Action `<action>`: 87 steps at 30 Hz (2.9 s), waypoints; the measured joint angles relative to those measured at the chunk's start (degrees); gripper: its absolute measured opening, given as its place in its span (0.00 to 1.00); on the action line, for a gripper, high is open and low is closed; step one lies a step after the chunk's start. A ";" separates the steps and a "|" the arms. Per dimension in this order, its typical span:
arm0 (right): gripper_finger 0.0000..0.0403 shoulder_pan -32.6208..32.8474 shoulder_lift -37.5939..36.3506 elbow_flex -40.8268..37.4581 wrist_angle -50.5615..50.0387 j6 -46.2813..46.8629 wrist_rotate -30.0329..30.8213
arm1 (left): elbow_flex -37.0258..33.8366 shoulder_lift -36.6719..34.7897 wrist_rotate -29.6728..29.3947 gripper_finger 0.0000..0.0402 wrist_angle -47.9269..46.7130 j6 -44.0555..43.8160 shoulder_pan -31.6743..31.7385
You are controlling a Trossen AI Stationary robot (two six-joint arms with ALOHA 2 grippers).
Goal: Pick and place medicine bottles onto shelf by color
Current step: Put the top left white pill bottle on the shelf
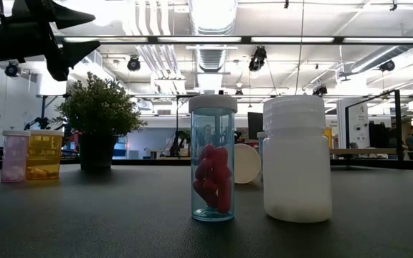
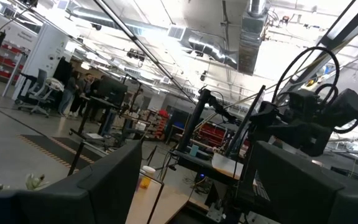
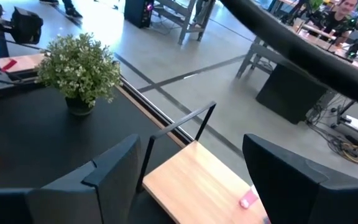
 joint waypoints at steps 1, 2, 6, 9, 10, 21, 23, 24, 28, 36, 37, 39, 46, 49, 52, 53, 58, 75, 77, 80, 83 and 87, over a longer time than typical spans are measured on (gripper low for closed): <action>0.67 -0.12 0.27 0.00 0.00 0.02 0.00 | 0.00 0.00 -0.02 0.73 0.00 0.02 0.01; 0.68 -0.21 0.43 0.00 -0.02 0.04 0.00 | -0.01 0.00 0.00 0.73 -0.01 0.01 0.01; 0.68 -0.24 1.13 0.00 -0.02 1.72 -0.05 | 0.00 0.00 -1.21 0.73 0.32 -0.04 0.01; 0.68 -0.22 1.20 0.00 0.02 3.72 -0.07 | 0.00 0.02 -1.31 0.73 3.36 -0.09 0.00; 0.68 -0.23 1.14 0.00 0.00 3.76 -0.06 | -0.01 0.01 -1.31 0.73 4.74 -0.08 0.01; 0.68 -0.24 0.83 0.00 0.00 3.94 -0.19 | -0.01 0.02 -1.67 0.73 11.09 -3.71 -0.03; 0.68 -0.24 0.92 0.00 0.00 3.94 -0.19 | 0.00 0.11 -1.34 0.73 11.34 -7.59 -0.03; 0.68 -0.24 0.94 0.00 0.00 3.94 -0.19 | 0.01 0.12 -1.31 0.73 11.62 -8.49 -0.03; 0.68 -0.24 1.38 0.00 0.01 3.94 -0.19 | 0.01 0.00 -1.14 0.73 14.45 -8.94 -0.03; 0.68 -0.24 2.99 0.00 0.01 3.43 -0.19 | 0.01 0.02 -1.09 0.73 15.55 -9.09 -0.03; 0.68 -0.24 3.18 0.00 0.01 2.57 -0.21 | 0.01 0.00 -1.06 0.73 15.61 -9.11 -0.03; 0.68 -0.24 3.71 0.00 0.00 0.70 -0.18 | 0.01 0.01 -0.59 0.73 16.19 -9.48 -0.03; 0.68 -0.36 3.54 0.11 0.31 0.47 0.03 | 0.01 0.77 -0.04 0.73 27.23 -10.10 -0.03; 0.68 -0.36 3.22 0.12 0.41 0.47 0.05 | 0.05 0.85 -0.02 0.73 30.56 -10.13 -0.03; 0.68 -0.37 3.20 0.13 0.44 0.47 0.07 | 0.67 0.98 1.06 0.73 28.95 -10.66 -0.03; 0.68 -0.37 3.29 0.13 0.44 0.47 0.07 | 1.39 1.57 2.35 0.73 28.56 -10.70 -0.03; 0.68 -0.37 3.52 0.13 0.47 0.47 0.06 | 6.05 6.08 4.44 0.73 26.48 -10.70 -0.05; 0.68 -0.35 3.76 0.15 -0.97 -5.73 -0.22 | 30.52 32.15 21.39 0.73 -13.66 -41.22 -0.13; 0.68 -0.35 3.76 0.17 -1.60 -6.94 -0.23 | 32.40 36.56 27.11 0.73 -13.65 -46.15 -1.05; 0.68 -0.35 3.75 0.17 -2.31 -7.03 -0.43 | 34.89 42.52 29.48 0.73 -14.70 -52.27 -4.51; 0.68 -0.35 3.67 0.20 -3.40 -7.03 -0.84 | 37.76 46.92 30.27 0.73 -13.62 -57.84 -9.26; 0.68 -0.35 3.46 0.22 -5.34 -7.02 -5.40 | 41.22 52.23 30.38 0.73 -15.14 -63.66 -15.40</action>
